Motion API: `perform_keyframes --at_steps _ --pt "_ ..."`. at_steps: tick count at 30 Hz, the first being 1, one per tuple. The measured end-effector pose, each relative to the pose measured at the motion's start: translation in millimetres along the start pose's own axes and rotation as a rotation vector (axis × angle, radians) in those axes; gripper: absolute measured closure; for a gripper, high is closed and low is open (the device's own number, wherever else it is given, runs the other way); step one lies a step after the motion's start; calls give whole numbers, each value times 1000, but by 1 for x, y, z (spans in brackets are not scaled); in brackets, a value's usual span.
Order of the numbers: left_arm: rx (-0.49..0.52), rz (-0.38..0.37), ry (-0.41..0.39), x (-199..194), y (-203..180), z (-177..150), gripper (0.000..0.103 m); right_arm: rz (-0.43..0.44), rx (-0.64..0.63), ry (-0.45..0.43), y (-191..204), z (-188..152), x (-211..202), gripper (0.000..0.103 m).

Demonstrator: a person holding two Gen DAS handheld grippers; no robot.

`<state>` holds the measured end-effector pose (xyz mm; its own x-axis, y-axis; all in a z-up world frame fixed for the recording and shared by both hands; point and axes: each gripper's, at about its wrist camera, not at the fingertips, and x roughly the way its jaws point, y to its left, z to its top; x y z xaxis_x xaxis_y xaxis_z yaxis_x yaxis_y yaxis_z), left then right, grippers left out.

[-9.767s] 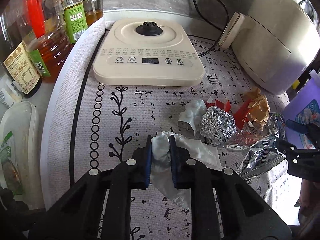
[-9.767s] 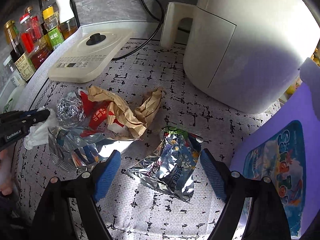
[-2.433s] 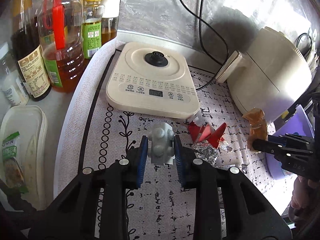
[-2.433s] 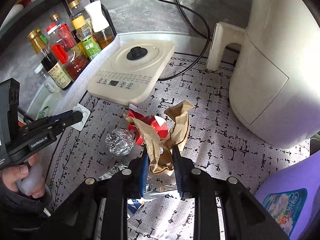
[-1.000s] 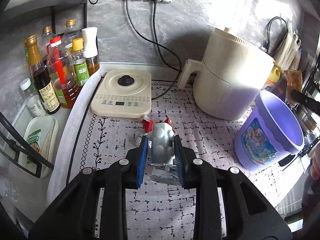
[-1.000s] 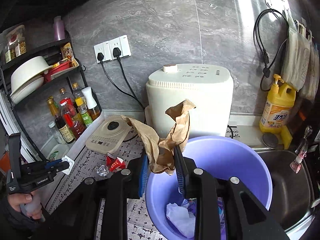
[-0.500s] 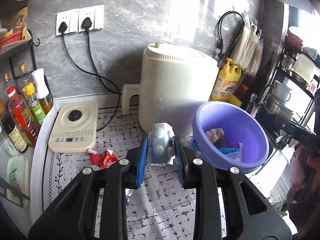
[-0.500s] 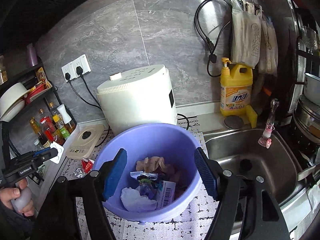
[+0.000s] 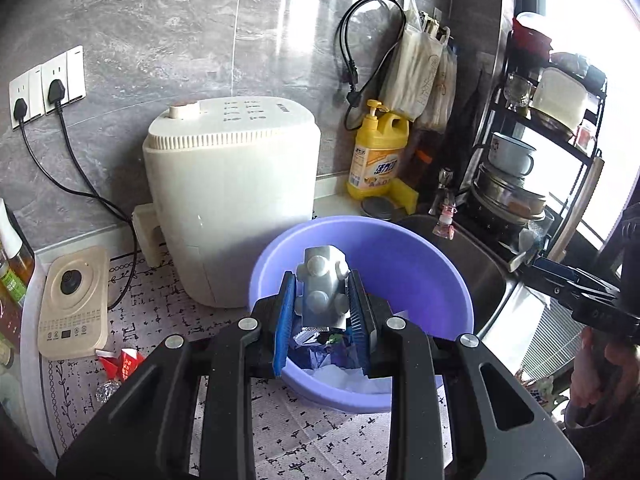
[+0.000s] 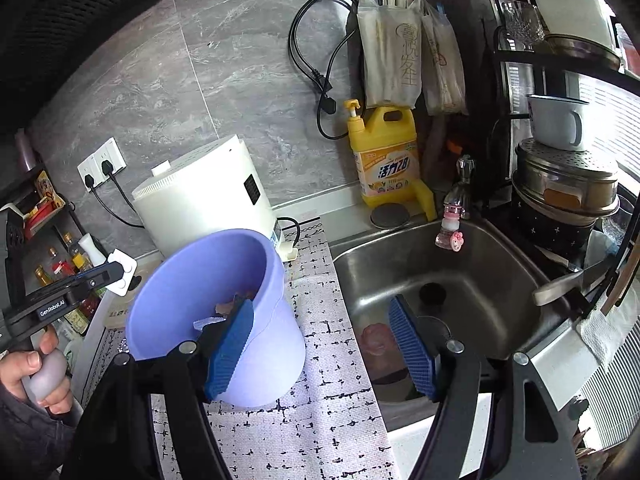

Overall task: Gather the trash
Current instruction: 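Carry both items over the purple bucket and open both tools, then move both tools back to the remaining trash on the cloth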

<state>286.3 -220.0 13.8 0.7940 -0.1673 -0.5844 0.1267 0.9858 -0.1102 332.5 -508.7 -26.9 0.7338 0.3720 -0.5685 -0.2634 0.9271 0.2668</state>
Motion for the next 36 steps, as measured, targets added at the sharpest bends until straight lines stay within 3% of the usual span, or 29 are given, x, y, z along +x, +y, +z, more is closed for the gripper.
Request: perform_keyframes --at_steps 6,7,8,11,14,21,36 --pt "16 -35 18 13 -9 5 76 -3 -15 -9 2 -2 -8 33" --pt "14 -37 26 15 -9 6 69 -3 -16 -13 4 -2 -9 31" --pt "11 -24 31 16 -9 6 48 -3 -16 -16 6 -2 -10 30" --pt "-17 60 -20 6 3 6 15 6 -32 -16 15 -2 -11 27" --pt "-72 89 -31 -4 24 6 11 23 -50 -18 25 -1 -11 20" --pt "-94 160 -35 -33 66 -4 6 50 -85 -18 59 3 -1 7" --pt "-192 266 -23 -79 159 -36 6 122 -164 22 145 2 27 8"
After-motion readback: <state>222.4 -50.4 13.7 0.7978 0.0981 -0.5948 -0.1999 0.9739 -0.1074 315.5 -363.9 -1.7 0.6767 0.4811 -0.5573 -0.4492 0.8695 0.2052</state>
